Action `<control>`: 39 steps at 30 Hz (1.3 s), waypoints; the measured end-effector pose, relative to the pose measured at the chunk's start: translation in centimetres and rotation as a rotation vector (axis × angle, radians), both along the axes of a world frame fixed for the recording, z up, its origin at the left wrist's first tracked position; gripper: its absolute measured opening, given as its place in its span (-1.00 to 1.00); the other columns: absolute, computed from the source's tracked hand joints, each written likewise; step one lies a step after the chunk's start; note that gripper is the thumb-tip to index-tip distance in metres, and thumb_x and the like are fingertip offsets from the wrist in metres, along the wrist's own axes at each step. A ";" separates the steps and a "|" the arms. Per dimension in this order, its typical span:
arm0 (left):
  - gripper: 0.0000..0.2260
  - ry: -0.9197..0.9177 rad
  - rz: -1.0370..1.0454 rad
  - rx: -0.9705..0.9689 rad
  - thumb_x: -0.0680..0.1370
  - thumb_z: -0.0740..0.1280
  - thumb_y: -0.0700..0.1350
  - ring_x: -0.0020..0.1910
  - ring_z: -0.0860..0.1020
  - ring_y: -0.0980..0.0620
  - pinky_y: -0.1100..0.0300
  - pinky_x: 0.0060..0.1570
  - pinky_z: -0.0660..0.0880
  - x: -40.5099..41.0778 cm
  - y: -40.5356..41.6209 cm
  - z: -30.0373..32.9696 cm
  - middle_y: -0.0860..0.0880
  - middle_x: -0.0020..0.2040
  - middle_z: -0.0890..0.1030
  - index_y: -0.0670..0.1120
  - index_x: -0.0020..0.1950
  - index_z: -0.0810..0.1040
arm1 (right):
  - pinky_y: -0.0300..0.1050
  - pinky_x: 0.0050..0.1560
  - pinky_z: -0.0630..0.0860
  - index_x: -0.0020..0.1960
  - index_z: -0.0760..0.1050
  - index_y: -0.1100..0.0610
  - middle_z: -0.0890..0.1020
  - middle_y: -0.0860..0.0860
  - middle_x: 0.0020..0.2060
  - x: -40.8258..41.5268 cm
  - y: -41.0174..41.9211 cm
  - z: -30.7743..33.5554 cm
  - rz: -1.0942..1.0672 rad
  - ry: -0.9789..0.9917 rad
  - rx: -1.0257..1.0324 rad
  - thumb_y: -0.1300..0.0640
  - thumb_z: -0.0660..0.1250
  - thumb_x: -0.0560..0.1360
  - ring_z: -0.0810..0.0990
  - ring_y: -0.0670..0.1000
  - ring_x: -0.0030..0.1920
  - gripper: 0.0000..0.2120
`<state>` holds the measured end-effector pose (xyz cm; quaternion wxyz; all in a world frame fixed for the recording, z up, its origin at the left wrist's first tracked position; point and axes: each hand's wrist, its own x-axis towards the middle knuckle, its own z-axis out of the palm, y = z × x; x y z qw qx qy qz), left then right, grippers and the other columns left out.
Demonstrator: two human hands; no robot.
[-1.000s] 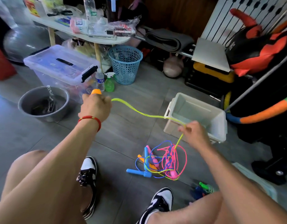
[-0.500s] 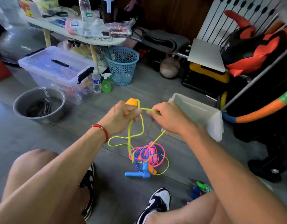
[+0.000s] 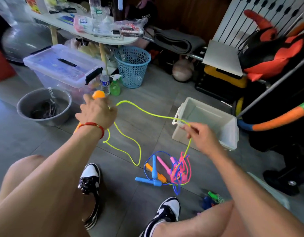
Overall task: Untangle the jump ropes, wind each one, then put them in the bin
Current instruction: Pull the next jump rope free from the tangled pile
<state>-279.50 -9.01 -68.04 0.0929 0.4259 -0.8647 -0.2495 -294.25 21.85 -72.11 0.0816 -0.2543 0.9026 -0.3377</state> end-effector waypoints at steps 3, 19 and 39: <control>-0.47 -0.057 -0.255 -0.009 0.45 0.44 0.23 0.32 0.41 -0.29 -0.19 0.34 0.37 -0.5 3.6 -0.1 -0.15 0.33 0.30 0.17 0.40 0.48 | -0.13 -0.26 0.43 0.01 0.68 0.01 0.53 -0.15 -0.46 0.5 -2.7 6.4 0.206 0.095 0.004 0.03 0.34 0.61 0.45 -0.13 -0.42 -0.86; -0.77 0.802 -0.075 0.068 0.60 0.34 -0.03 -0.09 0.40 0.01 0.43 0.00 0.33 -0.5 3.6 2.2 -0.16 0.05 0.38 -0.10 -0.19 0.65 | 0.04 -0.08 0.51 -0.22 0.46 0.00 0.60 0.02 -0.26 2.2 -0.9 -6.5 0.197 -0.144 0.408 0.01 0.24 0.56 0.56 0.08 -0.18 -0.80; -0.72 0.235 -0.725 0.129 0.57 0.33 0.18 0.01 0.40 -0.04 -0.02 0.12 0.45 -1.7 6.9 -1.2 -0.08 -0.07 0.45 0.00 -0.01 0.69 | 0.01 -0.21 0.48 -0.14 0.63 0.08 0.60 0.00 -0.36 1.0 -7.4 7.5 0.464 0.309 0.165 -0.10 0.31 0.58 0.55 0.01 -0.30 -0.71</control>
